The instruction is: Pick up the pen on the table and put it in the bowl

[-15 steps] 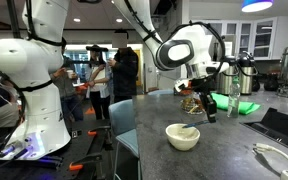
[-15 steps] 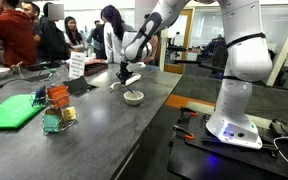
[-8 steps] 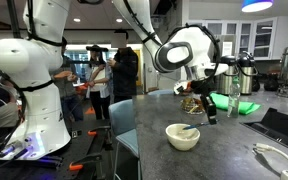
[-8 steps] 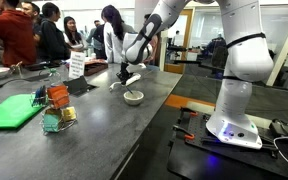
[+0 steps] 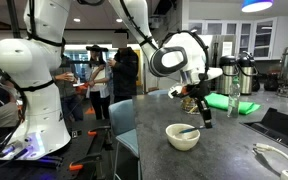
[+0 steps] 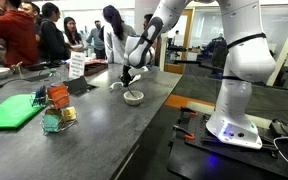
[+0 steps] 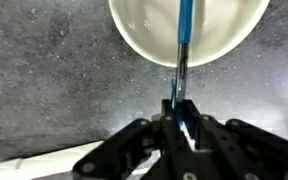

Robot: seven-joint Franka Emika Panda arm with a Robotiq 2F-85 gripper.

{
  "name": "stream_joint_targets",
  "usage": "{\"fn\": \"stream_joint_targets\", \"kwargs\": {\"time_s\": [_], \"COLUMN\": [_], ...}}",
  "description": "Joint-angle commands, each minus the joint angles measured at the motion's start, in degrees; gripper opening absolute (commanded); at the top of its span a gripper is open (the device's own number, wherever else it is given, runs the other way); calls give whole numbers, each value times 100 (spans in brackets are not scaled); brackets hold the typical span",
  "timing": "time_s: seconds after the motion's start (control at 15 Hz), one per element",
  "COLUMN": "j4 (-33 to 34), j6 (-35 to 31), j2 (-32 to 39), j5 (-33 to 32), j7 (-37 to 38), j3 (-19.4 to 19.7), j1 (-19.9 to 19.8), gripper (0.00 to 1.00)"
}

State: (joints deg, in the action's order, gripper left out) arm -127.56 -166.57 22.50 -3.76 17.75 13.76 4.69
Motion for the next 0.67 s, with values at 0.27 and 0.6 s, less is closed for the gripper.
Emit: {"fn": "stream_joint_targets", "kwargs": {"time_s": [0.27, 0.6], "j4": [-393, -461], "j6": [-397, -71], "j2": [-145, -359], "j5": [-249, -370], "j7": [428, 417], "j3": [531, 682], "j1": [601, 768], "gripper": [4, 65]}}
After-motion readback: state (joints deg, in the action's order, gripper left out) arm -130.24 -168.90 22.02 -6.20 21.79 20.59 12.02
